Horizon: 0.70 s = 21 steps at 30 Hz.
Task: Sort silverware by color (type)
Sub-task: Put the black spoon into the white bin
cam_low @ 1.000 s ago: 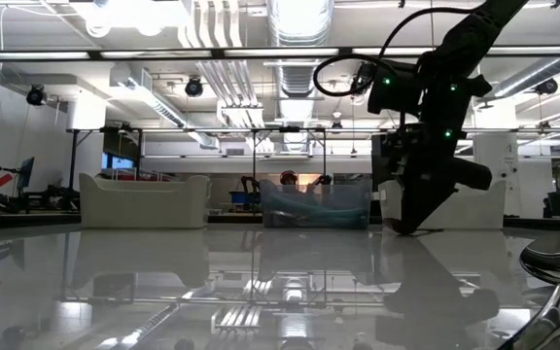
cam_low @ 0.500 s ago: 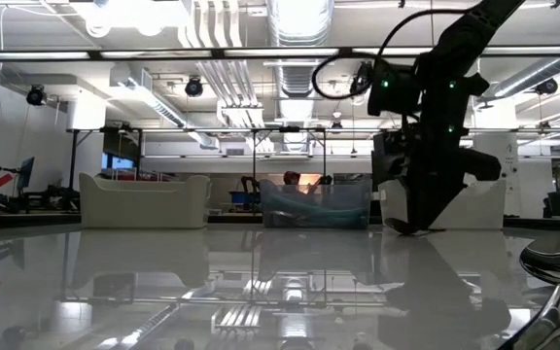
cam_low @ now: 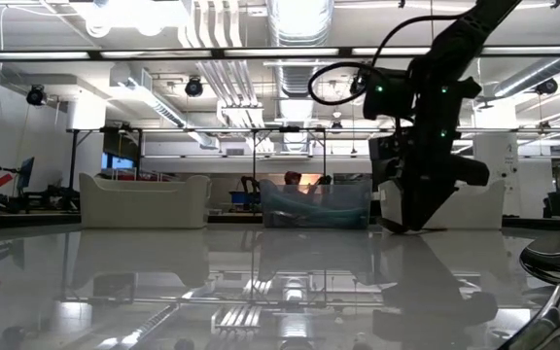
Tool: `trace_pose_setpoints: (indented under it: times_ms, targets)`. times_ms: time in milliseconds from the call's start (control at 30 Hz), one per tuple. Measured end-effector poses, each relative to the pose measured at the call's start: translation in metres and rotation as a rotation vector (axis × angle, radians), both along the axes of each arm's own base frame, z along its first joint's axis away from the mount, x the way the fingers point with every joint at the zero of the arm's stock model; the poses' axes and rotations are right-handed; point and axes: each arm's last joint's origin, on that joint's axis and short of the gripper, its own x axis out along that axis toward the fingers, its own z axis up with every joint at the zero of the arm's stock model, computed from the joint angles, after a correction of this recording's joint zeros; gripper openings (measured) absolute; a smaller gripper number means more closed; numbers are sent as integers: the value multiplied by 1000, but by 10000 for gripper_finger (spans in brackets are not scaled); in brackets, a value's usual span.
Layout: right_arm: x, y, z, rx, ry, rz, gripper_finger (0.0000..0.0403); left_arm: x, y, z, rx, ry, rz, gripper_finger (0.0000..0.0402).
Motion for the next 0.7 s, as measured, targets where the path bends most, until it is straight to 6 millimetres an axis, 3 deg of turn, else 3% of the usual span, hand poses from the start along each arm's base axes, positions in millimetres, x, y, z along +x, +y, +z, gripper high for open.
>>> trace_pose_setpoints:
  times_ms: [700]
  targets:
    - [0, -1, 6, -4, 0, 2, 105, 0, 0, -1, 5, 7, 0, 0]
